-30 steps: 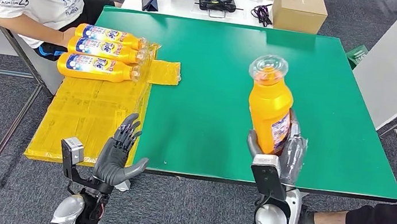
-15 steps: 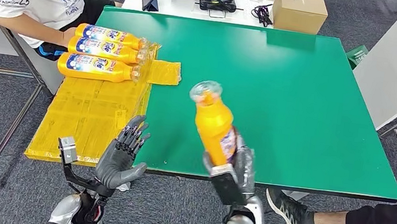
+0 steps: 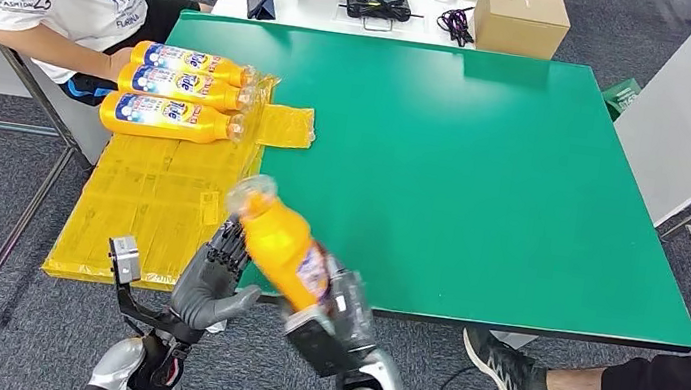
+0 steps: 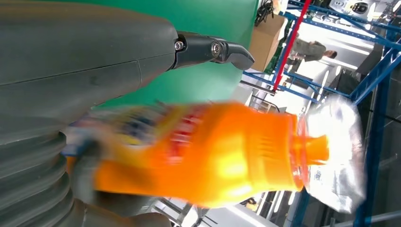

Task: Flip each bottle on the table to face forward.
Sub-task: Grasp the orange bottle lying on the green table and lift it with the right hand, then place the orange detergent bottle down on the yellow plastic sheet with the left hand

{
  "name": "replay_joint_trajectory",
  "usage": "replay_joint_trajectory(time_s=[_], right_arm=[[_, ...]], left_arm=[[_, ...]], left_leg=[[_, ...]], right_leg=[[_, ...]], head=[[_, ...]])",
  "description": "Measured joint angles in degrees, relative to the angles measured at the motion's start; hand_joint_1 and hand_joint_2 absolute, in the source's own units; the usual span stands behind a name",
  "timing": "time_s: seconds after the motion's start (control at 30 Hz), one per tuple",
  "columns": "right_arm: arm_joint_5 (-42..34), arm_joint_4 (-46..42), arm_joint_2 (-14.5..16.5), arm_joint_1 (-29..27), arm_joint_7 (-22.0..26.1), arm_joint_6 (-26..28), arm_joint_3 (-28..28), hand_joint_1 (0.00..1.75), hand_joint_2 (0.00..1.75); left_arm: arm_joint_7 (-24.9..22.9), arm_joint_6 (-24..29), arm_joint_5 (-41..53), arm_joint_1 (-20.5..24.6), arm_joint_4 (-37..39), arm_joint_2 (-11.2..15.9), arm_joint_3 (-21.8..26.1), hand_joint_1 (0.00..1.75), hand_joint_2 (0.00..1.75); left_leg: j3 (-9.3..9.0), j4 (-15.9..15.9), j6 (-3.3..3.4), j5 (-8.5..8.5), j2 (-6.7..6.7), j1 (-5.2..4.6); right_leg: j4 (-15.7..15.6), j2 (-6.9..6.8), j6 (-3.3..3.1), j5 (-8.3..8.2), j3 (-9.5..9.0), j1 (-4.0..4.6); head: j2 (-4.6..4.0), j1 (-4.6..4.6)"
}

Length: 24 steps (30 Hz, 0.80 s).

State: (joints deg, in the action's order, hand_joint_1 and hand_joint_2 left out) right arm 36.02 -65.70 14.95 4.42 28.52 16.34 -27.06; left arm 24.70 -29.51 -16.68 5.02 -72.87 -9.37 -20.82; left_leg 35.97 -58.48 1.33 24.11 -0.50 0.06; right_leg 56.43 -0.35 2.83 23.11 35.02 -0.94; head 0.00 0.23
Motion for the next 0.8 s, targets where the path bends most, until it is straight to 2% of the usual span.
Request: replay_joint_trajectory(time_s=[0.3,0.67,0.8], right_arm=[[0.1,8.4,0.3,2.8,-0.4,-1.8,-6.9,1.75,1.75],[-0.5,13.3,0.6,4.0,-0.4,-2.4,-8.8,1.75,1.75],[-1.0,13.7,0.6,4.1,-0.4,-2.4,-8.8,1.75,1.75]], left_arm=[[-0.4,0.1,-0.2,0.3,0.6,0.0,0.1,0.0,1.75],[-0.5,0.2,-0.5,0.1,0.7,0.6,0.7,0.03,1.75],[-0.4,-0.2,-0.2,0.1,0.8,0.7,0.9,1.7,1.75]], left_leg=[[0.01,0.0,0.0,0.0,-0.01,-0.02],[0.01,0.0,0.0,0.0,0.0,0.0],[0.01,0.0,0.0,0.0,0.0,0.0]], right_leg=[[0.0,0.0,0.0,0.0,0.0,-0.02],[0.0,0.01,0.0,0.0,0.02,-0.01],[0.0,0.01,0.0,0.0,0.01,-0.01]], head=[[0.0,0.03],[0.0,0.03],[0.0,0.04]])
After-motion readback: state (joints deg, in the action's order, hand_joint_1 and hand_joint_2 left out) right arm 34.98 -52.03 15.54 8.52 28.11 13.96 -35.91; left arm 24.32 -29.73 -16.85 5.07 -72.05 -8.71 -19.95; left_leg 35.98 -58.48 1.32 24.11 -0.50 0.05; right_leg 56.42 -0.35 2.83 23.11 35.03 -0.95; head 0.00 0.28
